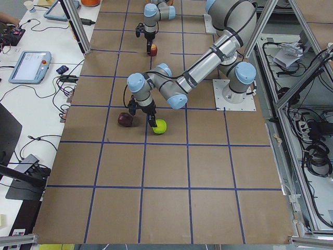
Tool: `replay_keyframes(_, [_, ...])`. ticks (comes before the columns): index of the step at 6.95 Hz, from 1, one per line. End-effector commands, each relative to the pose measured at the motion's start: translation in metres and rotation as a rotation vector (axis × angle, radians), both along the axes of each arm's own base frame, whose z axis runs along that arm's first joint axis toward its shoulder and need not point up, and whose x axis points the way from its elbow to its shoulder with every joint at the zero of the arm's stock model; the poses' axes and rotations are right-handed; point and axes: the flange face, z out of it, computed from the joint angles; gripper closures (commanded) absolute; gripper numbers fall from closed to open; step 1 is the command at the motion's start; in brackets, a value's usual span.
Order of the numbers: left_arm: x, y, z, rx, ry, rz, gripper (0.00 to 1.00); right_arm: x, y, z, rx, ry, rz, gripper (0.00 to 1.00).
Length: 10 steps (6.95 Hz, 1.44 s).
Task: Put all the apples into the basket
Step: 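Grasp the red apple with the right gripper while the left reaches for the green apple, then drop the red apple into the basket while the left gripper grasps the green apple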
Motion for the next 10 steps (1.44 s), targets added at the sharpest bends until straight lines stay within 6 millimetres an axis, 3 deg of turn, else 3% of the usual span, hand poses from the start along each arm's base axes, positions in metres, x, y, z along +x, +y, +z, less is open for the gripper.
replay_keyframes(1, [0.005,-0.002,-0.015,0.006,0.000,-0.004,0.00,-0.003,-0.005,0.013,-0.012,-0.005,-0.003,0.66])
replay_keyframes(2, [0.019,0.006,-0.020,0.016,0.007,0.024,0.00,-0.018,-0.011,0.033,-0.025,-0.011,0.032,0.66])
replay_keyframes(3, [0.037,0.017,-0.030,0.029,0.021,0.059,0.00,-0.068,-0.029,0.064,-0.015,-0.037,-0.010,0.66])
replay_keyframes(5, [0.039,0.020,-0.031,0.033,0.024,0.064,0.00,-0.221,-0.053,0.121,0.007,-0.026,0.071,0.66])
replay_keyframes(7, [0.032,0.027,-0.034,0.040,0.041,0.072,0.00,-0.378,-0.054,0.142,0.020,0.018,0.192,0.70])
replay_keyframes(8, [0.027,0.034,-0.043,0.054,0.047,0.072,0.00,-0.448,-0.037,0.136,0.029,0.030,0.270,0.70])
replay_keyframes(9, [0.022,0.034,-0.038,0.045,0.050,0.058,0.22,-0.522,-0.019,0.127,0.029,0.035,0.362,0.70])
replay_keyframes(10, [0.024,0.029,-0.033,0.035,0.050,0.026,0.61,-0.597,0.001,0.116,0.023,0.029,0.359,0.69])
